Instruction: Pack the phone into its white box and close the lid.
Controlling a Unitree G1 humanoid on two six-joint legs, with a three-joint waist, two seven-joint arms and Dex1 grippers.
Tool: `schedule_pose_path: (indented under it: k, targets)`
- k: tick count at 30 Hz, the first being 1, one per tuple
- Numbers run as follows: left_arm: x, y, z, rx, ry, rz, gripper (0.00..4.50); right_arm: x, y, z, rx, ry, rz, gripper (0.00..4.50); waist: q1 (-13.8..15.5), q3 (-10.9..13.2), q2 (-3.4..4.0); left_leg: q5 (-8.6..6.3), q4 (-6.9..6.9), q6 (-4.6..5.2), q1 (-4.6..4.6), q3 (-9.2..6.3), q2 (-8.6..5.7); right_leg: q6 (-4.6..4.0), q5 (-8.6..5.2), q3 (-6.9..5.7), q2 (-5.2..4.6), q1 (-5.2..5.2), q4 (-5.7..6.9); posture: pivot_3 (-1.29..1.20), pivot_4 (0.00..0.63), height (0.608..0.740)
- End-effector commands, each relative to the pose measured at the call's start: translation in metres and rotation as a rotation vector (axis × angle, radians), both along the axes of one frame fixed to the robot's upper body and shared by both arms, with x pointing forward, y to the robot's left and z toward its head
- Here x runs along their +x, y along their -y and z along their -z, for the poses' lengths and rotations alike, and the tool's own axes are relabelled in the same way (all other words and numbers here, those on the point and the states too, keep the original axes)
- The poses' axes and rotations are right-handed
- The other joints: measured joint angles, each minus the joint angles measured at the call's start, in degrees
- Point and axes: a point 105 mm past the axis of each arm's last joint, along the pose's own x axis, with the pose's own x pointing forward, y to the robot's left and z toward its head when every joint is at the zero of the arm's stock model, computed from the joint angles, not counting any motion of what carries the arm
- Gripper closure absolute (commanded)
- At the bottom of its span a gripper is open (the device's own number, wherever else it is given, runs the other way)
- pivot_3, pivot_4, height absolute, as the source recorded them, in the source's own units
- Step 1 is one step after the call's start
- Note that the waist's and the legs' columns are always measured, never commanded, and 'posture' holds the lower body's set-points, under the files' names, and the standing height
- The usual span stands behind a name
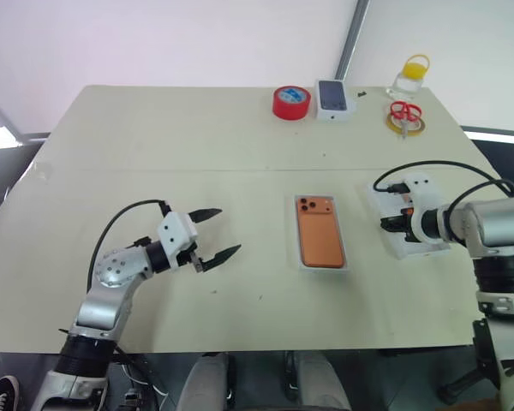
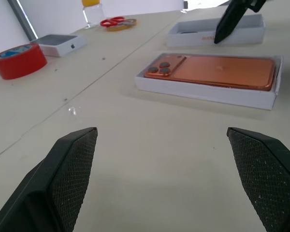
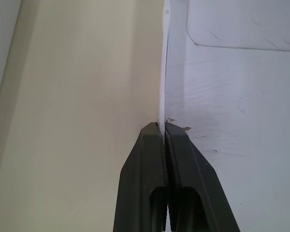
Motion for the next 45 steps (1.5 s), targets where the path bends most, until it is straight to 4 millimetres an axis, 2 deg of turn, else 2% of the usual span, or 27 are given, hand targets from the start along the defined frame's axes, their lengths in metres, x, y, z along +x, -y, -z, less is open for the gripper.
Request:
schedule_pose_path:
  k: [1, 4, 6, 8, 10, 12, 16, 19, 23, 26, 29, 31, 33, 36, 39, 45]
  targets:
    - [0.005, -0.001, -0.013, -0.001, 0.055, 0.001, 0.0, 0.016, 0.002, -0.033, 0.068, 0.148, 0.041, 4.46, -0.17, 0.06, 0.1, 0.0, 0.0, 0.0, 0.0, 0.01, 0.0, 0.0, 0.0, 0.0, 0.0, 0.0, 0.0, 0.0, 0.15, 0.74]
    - [0.008, 0.0, -0.013, -0.004, 0.046, 0.019, 0.0, 0.023, -0.002, -0.052, 0.141, 0.228, 0.075, 4.46, -0.18, 0.08, 0.24, 0.0, -0.01, 0.0, -0.07, 0.05, -0.01, 0.1, 0.06, 0.03, 0.0, -0.1, 0.02, 0.0, 0.15, 0.74]
    - [0.01, 0.001, -0.014, -0.01, 0.031, 0.03, 0.0, 0.027, -0.017, -0.067, 0.241, 0.292, 0.067, 4.46, -0.17, 0.08, 0.26, 0.0, -0.05, 0.0, -0.09, 0.05, 0.0, 0.2, 0.11, 0.03, 0.03, -0.16, 0.09, 0.0, 0.15, 0.74]
    - [0.013, 0.001, -0.016, -0.044, -0.01, 0.056, 0.52, 0.028, -0.038, -0.081, 0.297, 0.361, 0.005, 4.5, -0.13, 0.08, 0.26, 0.0, -0.05, 0.0, -0.1, 0.04, 0.02, 0.21, 0.12, 0.03, 0.05, -0.23, 0.25, 0.0, 0.15, 0.74]
    - [0.018, 0.0, -0.021, -0.08, -0.034, 0.056, 1.28, 0.026, -0.063, -0.092, 0.432, 0.404, -0.054, 4.5, -0.14, 0.08, 0.26, 0.0, -0.04, 0.0, -0.09, 0.01, 0.02, 0.21, 0.11, 0.02, 0.05, -0.29, 0.46, 0.0, 0.15, 0.74]
    - [0.022, -0.001, -0.025, -0.103, -0.043, 0.053, 2.37, 0.023, -0.079, -0.096, 0.473, 0.465, -0.093, 4.5, -0.16, 0.09, 0.28, 0.01, -0.04, 0.0, -0.09, -0.02, 0.04, 0.21, 0.12, 0.02, 0.07, -0.33, 0.52, 0.0, 0.15, 0.74]
    - [0.024, 0.004, -0.03, -0.114, -0.033, 0.058, 4.33, 0.005, -0.121, -0.106, 0.728, 0.498, -0.167, 4.5, -0.1, 0.08, 0.3, 0.0, -0.04, 0.0, -0.1, -0.03, 0.04, 0.22, 0.12, 0.03, 0.08, -0.34, 0.56, 0.0, 0.15, 0.74]
    - [0.026, 0.007, -0.031, -0.115, -0.021, 0.038, 4.42, -0.02, -0.15, -0.102, 0.845, 0.473, -0.269, 4.5, -0.05, 0.08, 0.31, 0.0, -0.05, 0.0, -0.13, -0.05, 0.03, 0.22, 0.12, 0.03, 0.08, -0.34, 0.6, 0.0, 0.15, 0.74]
    - [0.029, 0.011, -0.032, -0.116, 0.002, 0.017, 4.42, -0.054, -0.184, -0.084, 0.938, 0.417, -0.39, 4.5, 0.01, 0.07, 0.33, 0.0, -0.05, 0.0, -0.13, -0.08, 0.02, 0.21, 0.12, 0.03, 0.07, -0.32, 0.54, 0.0, 0.15, 0.74]
    - [0.03, 0.012, -0.038, -0.143, 0.007, 0.01, 4.42, -0.083, -0.199, -0.07, 0.992, 0.35, -0.491, 4.5, -0.14, 0.08, 0.34, 0.0, -0.05, 0.0, -0.11, -0.07, -0.02, 0.19, 0.11, 0.05, 0.02, -0.33, 0.53, 0.0, 0.15, 0.74]
    - [0.027, 0.011, -0.041, -0.172, -0.009, 0.022, 4.42, -0.097, -0.203, -0.061, 1.047, 0.286, -0.51, 4.5, -0.64, 0.08, 0.34, 0.0, -0.05, 0.0, -0.1, -0.08, 0.0, 0.18, 0.1, 0.05, 0.03, -0.33, 0.53, 0.0, 0.15, 0.74]
    - [0.025, 0.012, -0.041, -0.18, -0.021, 0.031, 4.42, -0.097, -0.201, -0.048, 1.063, 0.221, -0.459, 4.5, -1.06, 0.08, 0.34, 0.0, -0.06, 0.0, -0.09, -0.1, 0.01, 0.19, 0.1, 0.05, 0.03, -0.33, 0.54, 0.0, 0.15, 0.74]
    - [0.023, 0.015, -0.04, -0.182, -0.025, 0.035, 4.42, -0.098, -0.201, -0.05, 1.085, 0.202, -0.463, 4.5, -1.18, 0.09, 0.35, 0.0, -0.07, 0.0, -0.09, -0.1, 0.02, 0.19, 0.09, 0.05, 0.04, -0.34, 0.54, 0.0, 0.15, 0.74]
    - [0.019, 0.02, -0.034, -0.169, -0.035, 0.04, 4.42, -0.079, -0.201, -0.046, 1.103, 0.14, -0.381, 4.5, -1.39, 0.1, 0.37, 0.0, -0.08, 0.0, -0.09, -0.07, 0.03, 0.14, 0.06, 0.06, 0.05, -0.36, 0.54, 0.0, 0.15, 0.74]
    - [0.017, 0.029, -0.024, -0.156, -0.058, 0.037, 4.42, -0.058, -0.194, -0.032, 1.044, 0.084, -0.262, 4.5, -1.26, 0.1, 0.38, 0.0, -0.08, 0.0, -0.08, -0.06, 0.05, 0.15, 0.06, 0.05, 0.08, -0.36, 0.54, 0.0, 0.15, 0.74]
    - [0.02, 0.047, 0.001, -0.135, -0.115, 0.036, 4.42, -0.043, -0.174, -0.012, 0.95, 0.048, -0.162, 4.5, -0.93, 0.02, 0.32, 0.0, -0.05, 0.02, -0.09, -0.05, -0.08, 0.18, 0.07, 0.09, 0.02, -0.22, 0.42, 0.0, 0.15, 0.74]
